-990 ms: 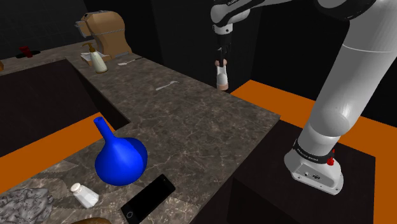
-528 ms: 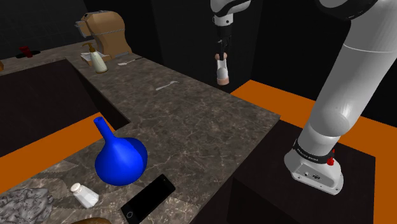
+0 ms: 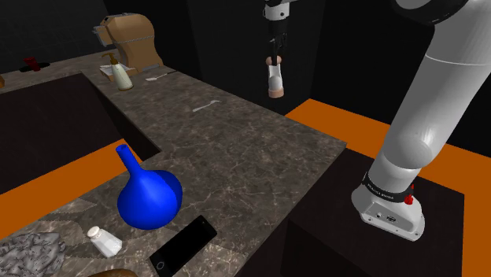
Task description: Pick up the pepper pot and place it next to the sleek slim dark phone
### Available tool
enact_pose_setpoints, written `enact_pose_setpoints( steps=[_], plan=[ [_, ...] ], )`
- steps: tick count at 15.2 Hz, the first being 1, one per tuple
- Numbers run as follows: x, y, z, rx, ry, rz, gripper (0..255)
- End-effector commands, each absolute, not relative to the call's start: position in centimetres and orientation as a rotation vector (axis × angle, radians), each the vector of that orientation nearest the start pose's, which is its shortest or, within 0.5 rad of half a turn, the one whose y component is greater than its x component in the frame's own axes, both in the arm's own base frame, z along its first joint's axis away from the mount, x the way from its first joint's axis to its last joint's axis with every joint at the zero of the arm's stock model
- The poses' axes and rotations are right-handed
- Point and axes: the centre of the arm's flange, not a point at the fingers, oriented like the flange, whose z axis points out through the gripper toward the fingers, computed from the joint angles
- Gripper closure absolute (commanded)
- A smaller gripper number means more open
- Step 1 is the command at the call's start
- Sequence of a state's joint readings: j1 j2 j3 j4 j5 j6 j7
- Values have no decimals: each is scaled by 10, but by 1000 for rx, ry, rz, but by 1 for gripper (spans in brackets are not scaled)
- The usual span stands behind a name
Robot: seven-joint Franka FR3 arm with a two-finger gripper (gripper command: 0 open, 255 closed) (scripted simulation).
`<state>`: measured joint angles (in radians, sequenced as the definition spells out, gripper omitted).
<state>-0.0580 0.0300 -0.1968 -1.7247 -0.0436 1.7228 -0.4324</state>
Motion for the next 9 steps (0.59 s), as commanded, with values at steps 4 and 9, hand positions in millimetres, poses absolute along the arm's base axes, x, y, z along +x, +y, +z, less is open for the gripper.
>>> enact_pose_setpoints(
  steps=[4,9],
  plan=[
    [549,-145,576,-3162,-293,73,255],
    [549,-145,602,-3162,-293,73,255]
  ],
)
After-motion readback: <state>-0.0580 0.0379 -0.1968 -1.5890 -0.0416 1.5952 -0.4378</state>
